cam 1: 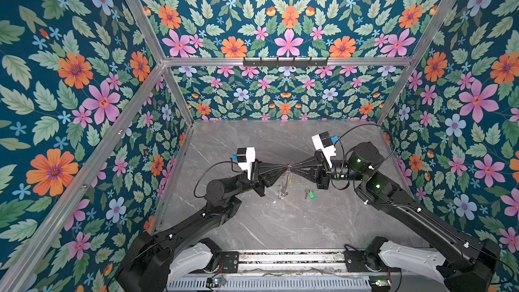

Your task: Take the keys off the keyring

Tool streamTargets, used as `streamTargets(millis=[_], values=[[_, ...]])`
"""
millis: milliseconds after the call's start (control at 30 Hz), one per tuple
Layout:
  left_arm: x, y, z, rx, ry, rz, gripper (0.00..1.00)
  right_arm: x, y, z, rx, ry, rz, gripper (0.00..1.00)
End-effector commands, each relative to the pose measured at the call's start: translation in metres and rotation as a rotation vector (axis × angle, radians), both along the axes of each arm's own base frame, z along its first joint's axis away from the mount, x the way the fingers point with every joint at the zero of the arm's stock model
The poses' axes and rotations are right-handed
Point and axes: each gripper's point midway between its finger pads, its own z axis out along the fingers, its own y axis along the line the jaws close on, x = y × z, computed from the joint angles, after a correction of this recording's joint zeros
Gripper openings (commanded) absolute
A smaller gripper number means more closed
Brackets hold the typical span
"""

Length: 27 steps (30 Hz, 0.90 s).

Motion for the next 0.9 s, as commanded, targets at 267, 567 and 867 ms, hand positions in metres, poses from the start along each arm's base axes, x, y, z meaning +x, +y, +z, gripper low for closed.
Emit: streamTargets(millis=[267, 567, 867], values=[[0.005, -0.009, -0.017, 0.184, 0.111, 0.002, 0.36, 0.006, -0.013, -0.039, -0.287, 0.006, -0.093, 0.00], [0.004, -0.023, -0.045, 0.480, 0.160, -0.024, 0.38, 0.009, -0.020, -0.055, -0.418, 0.005, -0.121, 0.00], [0.001, -0.028, -0.057, 0.607, 0.142, -0.074, 0.38, 0.004, -0.021, -0.055, -0.450, 0.000, -0.107, 0.00]])
